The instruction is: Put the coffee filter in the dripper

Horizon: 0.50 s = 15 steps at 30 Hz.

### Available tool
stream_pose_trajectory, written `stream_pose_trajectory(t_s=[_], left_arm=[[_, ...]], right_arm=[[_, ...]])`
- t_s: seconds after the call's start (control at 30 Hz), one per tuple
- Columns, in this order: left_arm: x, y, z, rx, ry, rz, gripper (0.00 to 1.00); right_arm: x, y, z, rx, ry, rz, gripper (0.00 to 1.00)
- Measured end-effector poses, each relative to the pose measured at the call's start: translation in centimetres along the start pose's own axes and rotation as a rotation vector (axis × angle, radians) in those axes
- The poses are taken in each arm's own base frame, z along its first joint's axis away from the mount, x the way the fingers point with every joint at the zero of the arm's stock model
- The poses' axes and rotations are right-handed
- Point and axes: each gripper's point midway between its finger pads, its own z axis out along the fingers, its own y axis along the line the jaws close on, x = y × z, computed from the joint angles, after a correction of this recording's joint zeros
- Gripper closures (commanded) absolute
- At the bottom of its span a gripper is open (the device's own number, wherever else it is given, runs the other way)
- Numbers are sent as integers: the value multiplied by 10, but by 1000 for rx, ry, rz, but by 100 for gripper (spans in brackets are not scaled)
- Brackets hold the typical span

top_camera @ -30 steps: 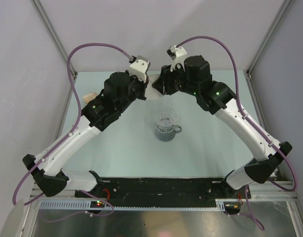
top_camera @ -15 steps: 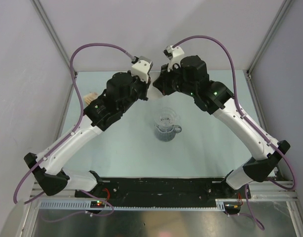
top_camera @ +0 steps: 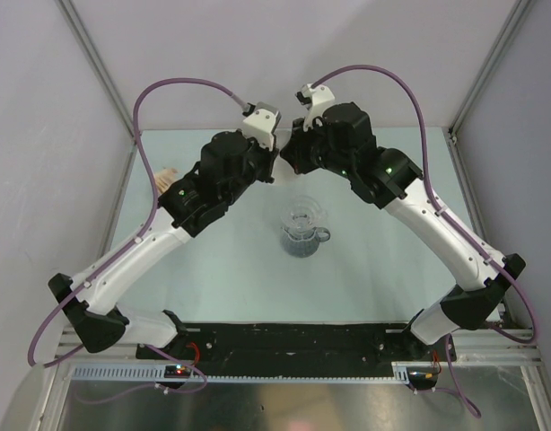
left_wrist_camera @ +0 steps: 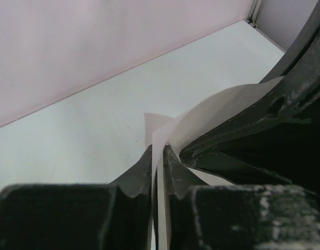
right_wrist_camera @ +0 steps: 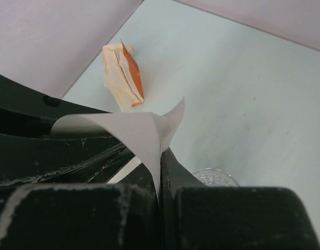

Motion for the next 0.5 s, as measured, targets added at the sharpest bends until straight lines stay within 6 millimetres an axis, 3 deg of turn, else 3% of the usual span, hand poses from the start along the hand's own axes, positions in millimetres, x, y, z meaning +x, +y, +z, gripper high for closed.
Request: stream_pose_trajectory(t_s=[0.37,0.5], left_arm=[[1,4,1,-36,1,-41,73],[1,5,1,-46,1,-43,79]], right_arm=[[-3,-13,0,67,-16,39,100],[-4,-17,0,83,-18,44,100]])
